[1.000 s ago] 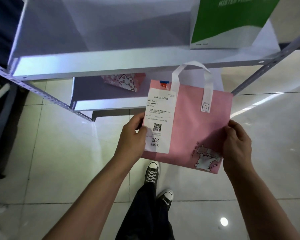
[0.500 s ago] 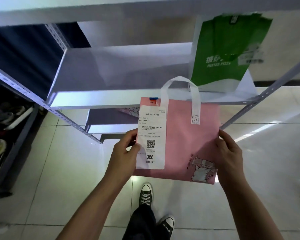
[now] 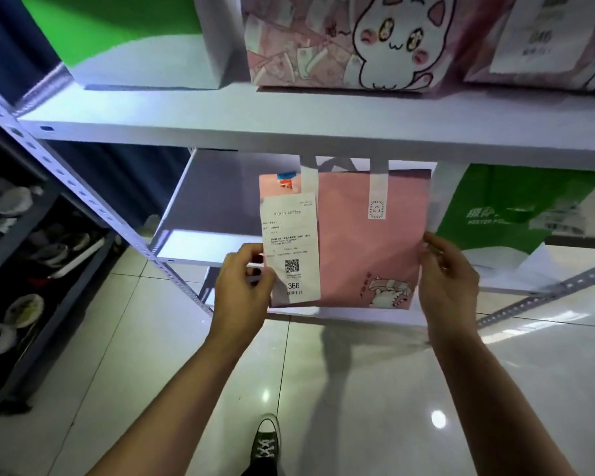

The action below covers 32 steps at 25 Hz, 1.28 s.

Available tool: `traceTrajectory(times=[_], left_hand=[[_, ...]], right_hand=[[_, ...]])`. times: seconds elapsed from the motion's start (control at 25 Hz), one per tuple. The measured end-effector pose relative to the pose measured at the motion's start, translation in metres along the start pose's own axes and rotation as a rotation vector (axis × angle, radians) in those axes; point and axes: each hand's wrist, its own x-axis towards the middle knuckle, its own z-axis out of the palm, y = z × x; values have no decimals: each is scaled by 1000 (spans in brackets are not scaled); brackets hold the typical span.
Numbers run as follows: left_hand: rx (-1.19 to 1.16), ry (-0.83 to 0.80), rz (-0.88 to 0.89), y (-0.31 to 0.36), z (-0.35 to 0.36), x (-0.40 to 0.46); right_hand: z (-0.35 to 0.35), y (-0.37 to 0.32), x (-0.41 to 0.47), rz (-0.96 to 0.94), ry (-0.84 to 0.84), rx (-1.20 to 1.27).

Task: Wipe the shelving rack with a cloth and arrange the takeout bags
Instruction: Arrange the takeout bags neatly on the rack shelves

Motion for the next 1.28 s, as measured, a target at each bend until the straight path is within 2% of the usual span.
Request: traceTrajectory(times=[0.16,0.4,0.64,0.84,1.0,1.28], left_hand=[[105,42,-4,-19,-8,49],[56,41,-75,-77,-18,94],[-54,60,-157,-122,-51,126],[14,119,-132,-143,-88,169],[123,155,-186,-153,-106,212],[43,150,-181,-162,-124,238]], right_hand=[[41,9,6,15,-94,-39],[101,30,4,70,-227,-123],[187,35,-1,-100,-300,-281],[260,28,10,-23,-325,-128],[304,25,17,-20,-284,-141],[333,26,18,-68,-336,-121]])
